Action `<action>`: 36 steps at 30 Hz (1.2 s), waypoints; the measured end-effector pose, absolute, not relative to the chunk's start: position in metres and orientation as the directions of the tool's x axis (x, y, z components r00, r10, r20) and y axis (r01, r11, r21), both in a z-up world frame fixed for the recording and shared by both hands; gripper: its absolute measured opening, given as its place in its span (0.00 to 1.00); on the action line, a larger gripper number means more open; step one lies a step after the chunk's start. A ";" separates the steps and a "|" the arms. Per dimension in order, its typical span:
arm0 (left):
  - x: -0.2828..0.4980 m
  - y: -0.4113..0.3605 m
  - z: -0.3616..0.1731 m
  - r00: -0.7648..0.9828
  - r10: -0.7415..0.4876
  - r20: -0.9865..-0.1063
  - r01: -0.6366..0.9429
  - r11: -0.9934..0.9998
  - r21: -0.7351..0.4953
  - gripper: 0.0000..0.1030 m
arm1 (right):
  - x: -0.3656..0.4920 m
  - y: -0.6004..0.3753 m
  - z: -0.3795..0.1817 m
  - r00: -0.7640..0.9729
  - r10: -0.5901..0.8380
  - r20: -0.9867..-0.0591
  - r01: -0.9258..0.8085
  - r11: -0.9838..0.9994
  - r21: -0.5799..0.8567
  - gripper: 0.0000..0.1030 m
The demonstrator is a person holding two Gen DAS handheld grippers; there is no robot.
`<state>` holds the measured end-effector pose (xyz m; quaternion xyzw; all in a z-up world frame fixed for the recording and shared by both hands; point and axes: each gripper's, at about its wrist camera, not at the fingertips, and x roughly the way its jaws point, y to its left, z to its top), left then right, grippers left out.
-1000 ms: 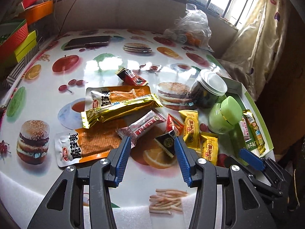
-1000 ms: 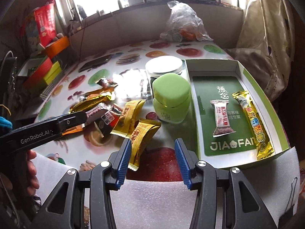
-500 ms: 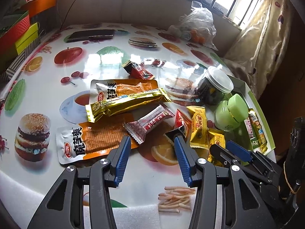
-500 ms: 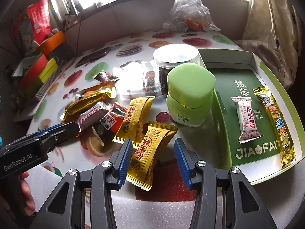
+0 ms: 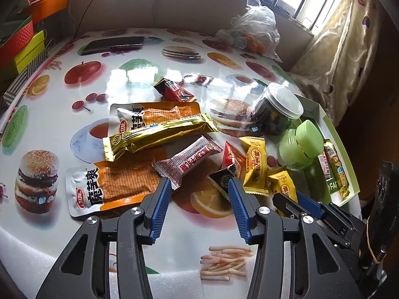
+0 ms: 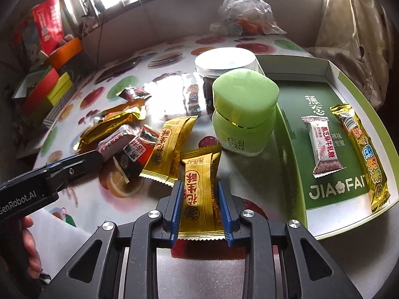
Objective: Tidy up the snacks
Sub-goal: 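Grasp a yellow packet with the left gripper while the right gripper holds its packet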
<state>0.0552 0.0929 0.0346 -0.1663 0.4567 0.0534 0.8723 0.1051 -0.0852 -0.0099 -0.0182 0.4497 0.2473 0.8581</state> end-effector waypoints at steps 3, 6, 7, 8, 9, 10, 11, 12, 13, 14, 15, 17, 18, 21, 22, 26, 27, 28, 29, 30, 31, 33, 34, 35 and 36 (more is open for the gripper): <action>0.058 0.090 0.035 0.572 -0.066 -0.818 -0.240 0.940 -0.243 0.47 | 0.104 -0.086 -0.010 0.476 0.415 -0.775 -0.448 0.873 0.192 0.22; 0.061 0.087 0.036 0.573 -0.081 -0.815 -0.224 0.942 -0.251 0.47 | 0.102 -0.089 -0.007 0.485 0.427 -0.764 -0.453 0.869 0.198 0.21; 0.062 0.085 0.037 0.575 -0.085 -0.814 -0.219 0.942 -0.254 0.47 | 0.101 -0.090 -0.006 0.486 0.428 -0.762 -0.454 0.869 0.198 0.21; 0.063 0.084 0.038 0.574 -0.089 -0.814 -0.217 0.942 -0.255 0.47 | 0.101 -0.091 -0.005 0.488 0.428 -0.761 -0.455 0.868 0.198 0.21; 0.064 0.083 0.038 0.573 -0.093 -0.814 -0.215 0.942 -0.259 0.47 | 0.100 -0.093 -0.003 0.489 0.434 -0.757 -0.457 0.866 0.202 0.21; 0.065 0.082 0.038 0.572 -0.100 -0.815 -0.213 0.940 -0.265 0.47 | 0.098 -0.095 -0.001 0.491 0.440 -0.752 -0.459 0.864 0.206 0.21; 0.067 0.081 0.038 0.571 -0.103 -0.815 -0.210 0.941 -0.266 0.47 | 0.097 -0.097 0.001 0.494 0.444 -0.747 -0.460 0.863 0.208 0.21; 0.068 0.079 0.039 0.571 -0.104 -0.814 -0.205 0.943 -0.264 0.47 | 0.096 -0.098 0.003 0.498 0.446 -0.744 -0.461 0.863 0.208 0.21; 0.069 0.077 0.039 0.570 -0.104 -0.815 -0.198 0.945 -0.260 0.47 | 0.095 -0.100 0.005 0.503 0.448 -0.739 -0.461 0.862 0.209 0.21; 0.071 0.075 0.039 0.569 -0.108 -0.815 -0.191 0.947 -0.259 0.47 | 0.094 -0.103 0.008 0.507 0.452 -0.734 -0.462 0.861 0.212 0.21; 0.072 0.072 0.040 0.570 -0.114 -0.814 -0.181 0.949 -0.260 0.47 | 0.093 -0.105 0.010 0.510 0.455 -0.730 -0.461 0.861 0.215 0.21; 0.076 0.068 0.040 0.569 -0.118 -0.814 -0.171 0.951 -0.257 0.47 | 0.091 -0.109 0.014 0.523 0.456 -0.720 -0.457 0.863 0.214 0.21; 0.079 0.065 0.039 0.567 -0.119 -0.815 -0.165 0.953 -0.253 0.47 | 0.090 -0.111 0.016 0.530 0.458 -0.714 -0.458 0.863 0.214 0.21; 0.086 0.055 0.039 0.564 -0.135 -0.815 -0.136 0.958 -0.252 0.47 | 0.086 -0.119 0.021 0.551 0.452 -0.701 -0.453 0.868 0.204 0.21; 0.088 0.052 0.039 0.564 -0.136 -0.815 -0.128 0.960 -0.248 0.47 | 0.085 -0.122 0.022 0.559 0.447 -0.698 -0.448 0.871 0.200 0.21; 0.096 0.043 0.037 0.557 -0.135 -0.820 -0.108 0.967 -0.232 0.47 | 0.084 -0.139 0.026 0.581 0.432 -0.689 -0.414 0.887 0.206 0.21; 0.098 0.042 0.037 0.555 -0.135 -0.820 -0.105 0.967 -0.231 0.47 | 0.083 -0.144 0.027 0.586 0.430 -0.687 -0.407 0.889 0.208 0.21; 0.101 0.041 0.036 0.552 -0.134 -0.823 -0.105 0.968 -0.228 0.47 | 0.083 -0.148 0.028 0.589 0.428 -0.685 -0.402 0.891 0.211 0.21; 0.103 0.039 0.034 0.550 -0.132 -0.825 -0.103 0.969 -0.223 0.47 | 0.083 -0.152 0.029 0.593 0.426 -0.684 -0.397 0.893 0.211 0.21; 0.105 0.038 0.033 0.548 -0.128 -0.827 -0.102 0.971 -0.218 0.47 | 0.083 -0.154 0.029 0.596 0.423 -0.683 -0.393 0.895 0.211 0.21; 0.107 0.037 0.032 0.548 -0.122 -0.828 -0.103 0.972 -0.212 0.47 | 0.083 -0.157 0.030 0.599 0.422 -0.681 -0.389 0.896 0.214 0.21; 0.112 0.035 0.029 0.543 -0.114 -0.832 -0.102 0.974 -0.200 0.47 | 0.082 -0.162 0.030 0.603 0.424 -0.676 -0.385 0.897 0.219 0.21; 0.114 0.032 0.027 0.537 -0.108 -0.836 -0.100 0.977 -0.190 0.47 | 0.082 -0.163 0.031 0.606 0.423 -0.674 -0.383 0.897 0.220 0.21; 0.116 0.030 0.026 0.535 -0.101 -0.839 -0.094 0.980 -0.178 0.47 | 0.082 -0.165 0.031 0.607 0.424 -0.672 -0.381 0.898 0.222 0.21; 0.118 0.028 0.025 0.533 -0.094 -0.841 -0.089 0.982 -0.166 0.47 | 0.082 -0.166 0.031 0.608 0.425 -0.670 -0.381 0.897 0.224 0.21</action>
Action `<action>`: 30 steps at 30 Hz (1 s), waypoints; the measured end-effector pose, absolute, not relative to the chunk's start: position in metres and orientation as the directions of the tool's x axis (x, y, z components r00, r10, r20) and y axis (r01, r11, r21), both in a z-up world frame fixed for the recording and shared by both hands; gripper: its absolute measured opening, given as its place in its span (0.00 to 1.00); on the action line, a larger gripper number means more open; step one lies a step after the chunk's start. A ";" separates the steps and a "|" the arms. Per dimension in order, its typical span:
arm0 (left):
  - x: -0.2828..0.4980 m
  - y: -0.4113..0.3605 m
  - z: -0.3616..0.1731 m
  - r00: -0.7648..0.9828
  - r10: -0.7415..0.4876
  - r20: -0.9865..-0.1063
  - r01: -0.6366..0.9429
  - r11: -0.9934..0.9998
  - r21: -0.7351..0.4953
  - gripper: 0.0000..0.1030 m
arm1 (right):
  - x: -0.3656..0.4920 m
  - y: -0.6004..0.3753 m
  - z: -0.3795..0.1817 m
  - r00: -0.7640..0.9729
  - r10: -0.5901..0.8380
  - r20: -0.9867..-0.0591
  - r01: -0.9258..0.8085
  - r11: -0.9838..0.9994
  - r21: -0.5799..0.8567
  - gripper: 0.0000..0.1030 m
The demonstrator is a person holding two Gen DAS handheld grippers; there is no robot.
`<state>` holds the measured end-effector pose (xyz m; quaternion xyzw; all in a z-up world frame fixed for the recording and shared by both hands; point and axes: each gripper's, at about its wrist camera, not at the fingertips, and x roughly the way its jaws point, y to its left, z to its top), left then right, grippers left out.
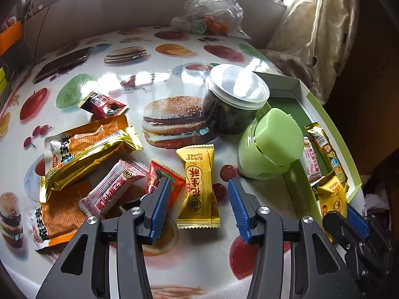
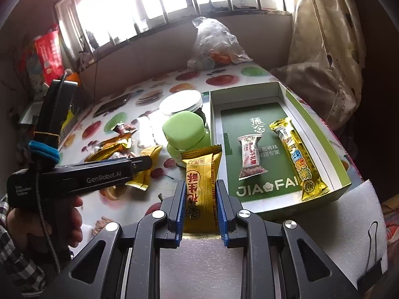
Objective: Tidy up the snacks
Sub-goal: 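Grasp a yellow packet with the left gripper while the right gripper holds its packet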
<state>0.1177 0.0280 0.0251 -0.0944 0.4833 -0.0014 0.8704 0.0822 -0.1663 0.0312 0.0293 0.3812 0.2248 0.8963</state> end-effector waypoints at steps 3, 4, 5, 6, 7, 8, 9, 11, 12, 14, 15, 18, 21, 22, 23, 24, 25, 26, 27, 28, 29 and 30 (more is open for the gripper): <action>0.122 0.025 0.020 0.520 -0.088 -0.850 -0.089 0.984 -0.156 0.47 | 0.084 -0.169 0.032 0.612 0.427 -0.666 -0.378 0.897 0.228 0.21; 0.123 0.024 0.020 0.521 -0.082 -0.850 -0.091 0.984 -0.150 0.47 | 0.085 -0.170 0.032 0.612 0.427 -0.665 -0.377 0.897 0.230 0.21; 0.123 0.024 0.019 0.522 -0.076 -0.850 -0.091 0.985 -0.144 0.47 | 0.085 -0.171 0.032 0.613 0.427 -0.665 -0.375 0.898 0.231 0.21; 0.124 0.023 0.018 0.519 -0.073 -0.851 -0.092 0.986 -0.140 0.47 | 0.086 -0.172 0.031 0.612 0.427 -0.665 -0.373 0.898 0.233 0.21; 0.126 0.023 0.017 0.515 -0.068 -0.854 -0.094 0.986 -0.135 0.47 | 0.086 -0.173 0.031 0.611 0.428 -0.666 -0.372 0.898 0.235 0.21; 0.126 0.023 0.016 0.514 -0.061 -0.856 -0.100 0.986 -0.130 0.47 | 0.087 -0.173 0.031 0.611 0.429 -0.665 -0.371 0.898 0.237 0.21; 0.127 0.023 0.015 0.512 -0.054 -0.857 -0.106 0.987 -0.125 0.45 | 0.087 -0.173 0.031 0.611 0.429 -0.665 -0.371 0.898 0.238 0.21; 0.128 0.023 0.014 0.512 -0.043 -0.858 -0.106 0.988 -0.113 0.39 | 0.087 -0.174 0.030 0.610 0.431 -0.665 -0.371 0.897 0.242 0.21; 0.128 0.022 0.014 0.513 -0.035 -0.858 -0.106 0.989 -0.104 0.37 | 0.087 -0.174 0.030 0.610 0.430 -0.665 -0.371 0.897 0.240 0.21; 0.129 0.023 0.014 0.513 -0.022 -0.858 -0.110 0.990 -0.091 0.29 | 0.087 -0.174 0.030 0.610 0.431 -0.665 -0.370 0.897 0.241 0.21; 0.130 0.024 0.014 0.513 -0.022 -0.858 -0.112 0.989 -0.092 0.28 | 0.087 -0.174 0.030 0.609 0.430 -0.666 -0.370 0.897 0.241 0.21; 0.130 0.025 0.014 0.515 -0.015 -0.857 -0.113 0.990 -0.086 0.24 | 0.087 -0.173 0.031 0.609 0.429 -0.667 -0.368 0.898 0.242 0.21; 0.131 0.025 0.014 0.516 -0.016 -0.856 -0.116 0.989 -0.088 0.23 | 0.088 -0.173 0.031 0.609 0.428 -0.668 -0.367 0.898 0.242 0.21; 0.131 0.025 0.015 0.516 -0.015 -0.856 -0.116 0.990 -0.087 0.23 | 0.088 -0.173 0.031 0.609 0.429 -0.667 -0.368 0.898 0.241 0.21; 0.131 0.025 0.015 0.516 -0.015 -0.856 -0.115 0.990 -0.087 0.23 | 0.088 -0.173 0.031 0.609 0.429 -0.668 -0.368 0.898 0.241 0.21; 0.130 0.025 0.015 0.516 -0.015 -0.857 -0.116 0.989 -0.087 0.23 | 0.088 -0.173 0.031 0.609 0.428 -0.668 -0.368 0.898 0.241 0.21; 0.130 0.026 0.016 0.517 -0.014 -0.856 -0.118 0.989 -0.088 0.23 | 0.088 -0.173 0.031 0.609 0.429 -0.668 -0.367 0.898 0.242 0.21; 0.129 0.026 0.018 0.520 -0.015 -0.854 -0.119 0.989 -0.090 0.23 | 0.088 -0.173 0.031 0.608 0.429 -0.668 -0.367 0.898 0.242 0.21; 0.127 0.026 0.019 0.523 -0.016 -0.852 -0.120 0.988 -0.093 0.23 | 0.088 -0.173 0.031 0.609 0.428 -0.668 -0.367 0.898 0.242 0.21; 0.126 0.027 0.021 0.527 -0.016 -0.850 -0.121 0.988 -0.094 0.23 | 0.088 -0.173 0.031 0.609 0.428 -0.667 -0.367 0.898 0.242 0.21; 0.124 0.027 0.023 0.530 -0.017 -0.848 -0.121 0.988 -0.096 0.23 | 0.088 -0.172 0.031 0.610 0.429 -0.667 -0.368 0.898 0.242 0.21; 0.123 0.027 0.025 0.535 -0.021 -0.845 -0.121 0.988 -0.101 0.23 | 0.088 -0.172 0.031 0.610 0.429 -0.666 -0.368 0.898 0.241 0.21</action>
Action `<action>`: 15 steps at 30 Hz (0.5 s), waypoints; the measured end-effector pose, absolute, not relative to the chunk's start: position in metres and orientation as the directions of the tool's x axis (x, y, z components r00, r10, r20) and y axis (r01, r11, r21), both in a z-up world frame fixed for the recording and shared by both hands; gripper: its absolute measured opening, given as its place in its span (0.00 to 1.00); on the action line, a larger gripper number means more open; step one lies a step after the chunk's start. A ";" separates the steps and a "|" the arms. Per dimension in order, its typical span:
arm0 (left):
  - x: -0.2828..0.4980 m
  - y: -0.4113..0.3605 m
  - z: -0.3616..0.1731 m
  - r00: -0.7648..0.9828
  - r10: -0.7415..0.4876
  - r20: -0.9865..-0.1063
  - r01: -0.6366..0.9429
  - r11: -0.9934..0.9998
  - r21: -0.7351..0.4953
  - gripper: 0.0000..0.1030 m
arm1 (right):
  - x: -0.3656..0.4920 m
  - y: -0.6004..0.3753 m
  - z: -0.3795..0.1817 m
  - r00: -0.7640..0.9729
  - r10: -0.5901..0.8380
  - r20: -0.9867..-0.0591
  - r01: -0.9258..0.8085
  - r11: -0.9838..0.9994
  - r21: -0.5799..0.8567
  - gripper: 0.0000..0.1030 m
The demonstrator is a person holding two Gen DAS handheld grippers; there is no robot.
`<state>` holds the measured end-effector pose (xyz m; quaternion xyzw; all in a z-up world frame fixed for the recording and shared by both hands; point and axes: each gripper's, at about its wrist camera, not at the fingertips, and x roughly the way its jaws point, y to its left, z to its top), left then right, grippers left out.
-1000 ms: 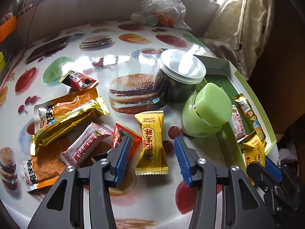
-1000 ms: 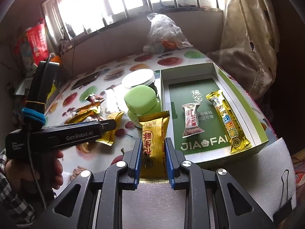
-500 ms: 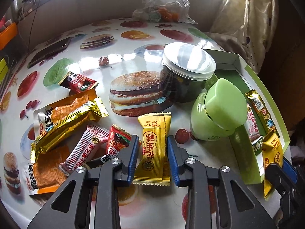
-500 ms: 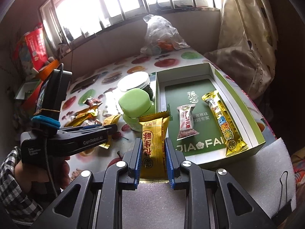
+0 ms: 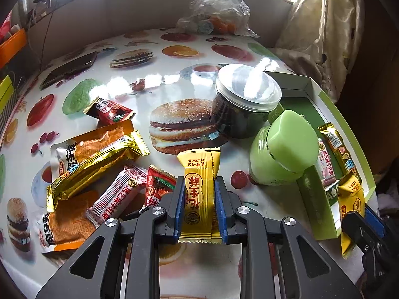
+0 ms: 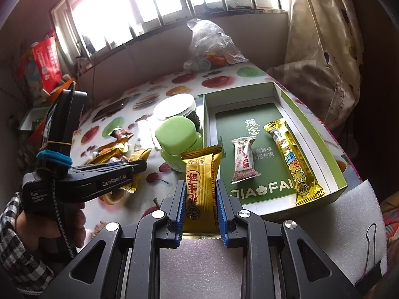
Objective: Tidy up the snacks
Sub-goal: 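Grasp a yellow packet with the left gripper while the right gripper holds its packet, then carry both yellow packets into the green box and open both grippers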
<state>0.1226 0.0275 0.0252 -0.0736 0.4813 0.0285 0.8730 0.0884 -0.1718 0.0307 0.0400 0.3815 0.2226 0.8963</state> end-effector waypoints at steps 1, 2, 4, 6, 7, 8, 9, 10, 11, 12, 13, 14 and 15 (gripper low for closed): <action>0.121 0.028 0.027 0.539 -0.023 -0.842 -0.120 0.987 -0.103 0.23 | 0.088 -0.171 0.031 0.611 0.429 -0.665 -0.370 0.898 0.239 0.21; 0.119 0.028 0.029 0.544 -0.024 -0.839 -0.117 0.988 -0.105 0.23 | 0.088 -0.171 0.032 0.614 0.428 -0.663 -0.371 0.898 0.237 0.21; 0.116 0.028 0.035 0.554 -0.031 -0.832 -0.115 0.987 -0.114 0.23 | 0.087 -0.170 0.033 0.617 0.429 -0.660 -0.372 0.898 0.235 0.21; 0.113 0.028 0.041 0.563 -0.036 -0.826 -0.112 0.987 -0.119 0.23 | 0.085 -0.170 0.036 0.623 0.428 -0.655 -0.374 0.898 0.231 0.21; 0.111 0.028 0.045 0.570 -0.038 -0.821 -0.110 0.986 -0.122 0.23 | 0.084 -0.170 0.037 0.627 0.427 -0.651 -0.374 0.899 0.229 0.21; 0.108 0.028 0.049 0.579 -0.041 -0.815 -0.107 0.986 -0.125 0.23 | 0.083 -0.170 0.039 0.630 0.427 -0.648 -0.374 0.899 0.229 0.21; 0.106 0.027 0.052 0.584 -0.043 -0.811 -0.104 0.986 -0.128 0.23 | 0.083 -0.170 0.041 0.633 0.427 -0.646 -0.375 0.899 0.227 0.21; 0.104 0.027 0.056 0.591 -0.047 -0.805 -0.101 0.986 -0.131 0.23 | 0.082 -0.170 0.042 0.635 0.427 -0.644 -0.376 0.899 0.225 0.21; 0.101 0.026 0.059 0.598 -0.052 -0.800 -0.098 0.986 -0.137 0.23 | 0.081 -0.170 0.044 0.637 0.427 -0.642 -0.378 0.899 0.223 0.21; 0.100 0.026 0.062 0.602 -0.055 -0.797 -0.096 0.985 -0.140 0.23 | 0.080 -0.170 0.045 0.638 0.428 -0.640 -0.380 0.898 0.222 0.21; 0.098 0.025 0.066 0.608 -0.059 -0.792 -0.091 0.985 -0.144 0.23 | 0.079 -0.170 0.047 0.641 0.428 -0.637 -0.381 0.898 0.220 0.21; 0.096 0.024 0.069 0.615 -0.065 -0.786 -0.086 0.985 -0.148 0.23 | 0.079 -0.170 0.048 0.643 0.429 -0.635 -0.382 0.898 0.219 0.21; 0.095 0.023 0.072 0.619 -0.069 -0.782 -0.082 0.985 -0.152 0.23 | 0.078 -0.170 0.050 0.645 0.429 -0.633 -0.383 0.898 0.218 0.21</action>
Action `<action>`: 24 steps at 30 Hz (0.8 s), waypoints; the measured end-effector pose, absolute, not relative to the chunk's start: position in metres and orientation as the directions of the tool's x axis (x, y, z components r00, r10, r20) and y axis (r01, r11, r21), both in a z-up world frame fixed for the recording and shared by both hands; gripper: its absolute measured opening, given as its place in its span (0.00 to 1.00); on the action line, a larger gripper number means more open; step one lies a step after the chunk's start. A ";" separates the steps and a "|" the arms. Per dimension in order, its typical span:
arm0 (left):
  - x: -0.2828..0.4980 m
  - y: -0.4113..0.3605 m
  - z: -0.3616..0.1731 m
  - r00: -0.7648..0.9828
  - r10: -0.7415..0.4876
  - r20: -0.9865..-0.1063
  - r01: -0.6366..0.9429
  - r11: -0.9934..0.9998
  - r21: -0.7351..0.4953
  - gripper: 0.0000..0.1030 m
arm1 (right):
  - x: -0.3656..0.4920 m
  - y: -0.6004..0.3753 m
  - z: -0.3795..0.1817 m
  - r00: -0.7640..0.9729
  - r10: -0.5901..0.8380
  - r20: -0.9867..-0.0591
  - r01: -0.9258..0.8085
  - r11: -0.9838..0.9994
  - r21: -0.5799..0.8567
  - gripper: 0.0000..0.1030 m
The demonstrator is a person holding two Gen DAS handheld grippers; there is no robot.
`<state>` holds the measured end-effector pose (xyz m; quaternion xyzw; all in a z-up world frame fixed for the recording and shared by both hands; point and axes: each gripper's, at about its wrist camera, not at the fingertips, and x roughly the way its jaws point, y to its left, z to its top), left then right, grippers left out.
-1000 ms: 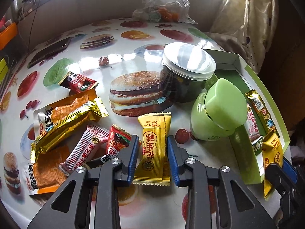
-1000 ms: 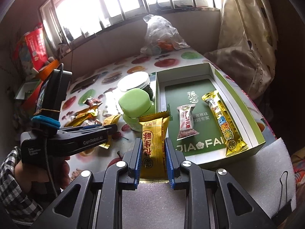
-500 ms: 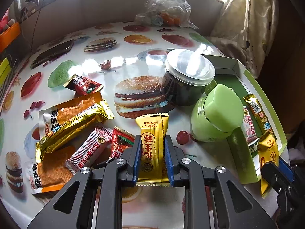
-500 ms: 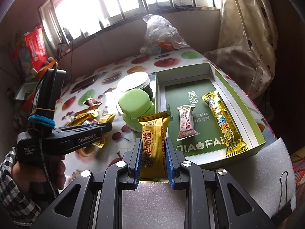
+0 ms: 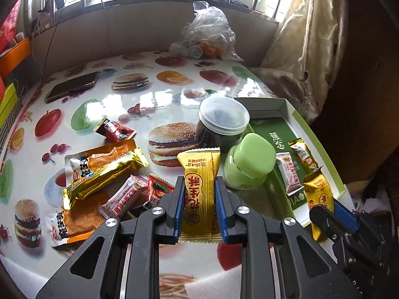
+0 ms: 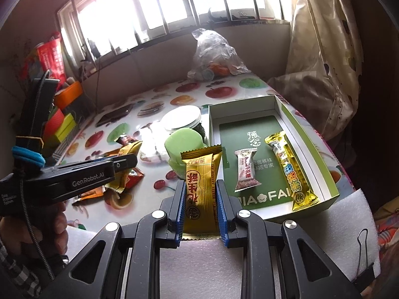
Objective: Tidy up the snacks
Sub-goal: 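Carry both yellow packets into the green box and open both grippers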
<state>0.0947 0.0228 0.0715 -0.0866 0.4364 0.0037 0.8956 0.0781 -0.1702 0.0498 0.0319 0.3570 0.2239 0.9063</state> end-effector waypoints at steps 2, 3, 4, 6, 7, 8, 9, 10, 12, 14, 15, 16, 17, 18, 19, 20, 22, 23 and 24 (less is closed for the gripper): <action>0.093 0.020 0.077 0.627 -0.078 -0.775 -0.071 0.985 -0.157 0.23 | 0.077 -0.172 0.052 0.648 0.428 -0.630 -0.382 0.898 0.217 0.21; 0.092 0.020 0.079 0.632 -0.080 -0.771 -0.069 0.985 -0.159 0.23 | 0.076 -0.172 0.054 0.650 0.429 -0.627 -0.383 0.898 0.217 0.21; 0.091 0.018 0.082 0.636 -0.082 -0.767 -0.065 0.985 -0.158 0.23 | 0.075 -0.173 0.055 0.654 0.427 -0.625 -0.382 0.899 0.215 0.21; 0.090 0.015 0.086 0.642 -0.087 -0.762 -0.058 0.985 -0.161 0.23 | 0.075 -0.174 0.058 0.658 0.425 -0.622 -0.379 0.900 0.214 0.21; 0.090 0.014 0.088 0.646 -0.089 -0.758 -0.054 0.985 -0.161 0.23 | 0.075 -0.175 0.059 0.660 0.425 -0.619 -0.379 0.900 0.214 0.21; 0.090 0.013 0.090 0.650 -0.092 -0.755 -0.048 0.986 -0.161 0.23 | 0.074 -0.176 0.060 0.664 0.424 -0.616 -0.378 0.901 0.212 0.21; 0.090 0.012 0.091 0.652 -0.094 -0.752 -0.045 0.986 -0.163 0.23 | 0.075 -0.178 0.061 0.667 0.422 -0.614 -0.376 0.902 0.211 0.21; 0.090 0.010 0.093 0.656 -0.099 -0.748 -0.040 0.985 -0.166 0.23 | 0.075 -0.179 0.063 0.670 0.420 -0.612 -0.373 0.903 0.211 0.21; 0.091 0.006 0.097 0.663 -0.109 -0.741 -0.030 0.985 -0.172 0.23 | 0.076 -0.182 0.065 0.676 0.415 -0.608 -0.367 0.906 0.211 0.21; 0.093 0.001 0.101 0.669 -0.117 -0.734 -0.016 0.985 -0.172 0.23 | 0.078 -0.186 0.066 0.684 0.410 -0.603 -0.358 0.909 0.211 0.21; 0.094 -0.002 0.104 0.673 -0.122 -0.730 -0.008 0.985 -0.172 0.23 | 0.079 -0.187 0.066 0.686 0.407 -0.603 -0.353 0.911 0.213 0.21; 0.095 -0.005 0.106 0.676 -0.126 -0.726 -0.001 0.985 -0.171 0.23 | 0.080 -0.189 0.067 0.689 0.405 -0.601 -0.348 0.912 0.214 0.21; 0.096 -0.009 0.108 0.678 -0.131 -0.723 0.009 0.985 -0.171 0.23 | 0.082 -0.191 0.067 0.692 0.401 -0.601 -0.344 0.914 0.214 0.21; 0.098 -0.012 0.109 0.679 -0.138 -0.721 0.016 0.985 -0.173 0.23 | 0.083 -0.193 0.067 0.694 0.397 -0.601 -0.340 0.916 0.213 0.21; 0.101 -0.015 0.110 0.678 -0.148 -0.720 0.024 0.984 -0.179 0.23 | 0.085 -0.195 0.067 0.695 0.394 -0.601 -0.336 0.917 0.213 0.21; 0.103 -0.019 0.110 0.676 -0.155 -0.721 0.030 0.983 -0.183 0.23 | 0.087 -0.198 0.067 0.698 0.391 -0.600 -0.331 0.919 0.213 0.21; 0.106 -0.026 0.111 0.674 -0.162 -0.720 0.041 0.982 -0.183 0.23 | 0.091 -0.204 0.067 0.702 0.381 -0.601 -0.317 0.924 0.215 0.21; 0.107 -0.030 0.111 0.673 -0.167 -0.720 0.049 0.982 -0.182 0.23 | 0.093 -0.208 0.066 0.704 0.377 -0.602 -0.310 0.925 0.218 0.21; 0.109 -0.034 0.111 0.671 -0.175 -0.720 0.058 0.981 -0.185 0.23 | 0.096 -0.211 0.066 0.705 0.374 -0.603 -0.303 0.927 0.222 0.21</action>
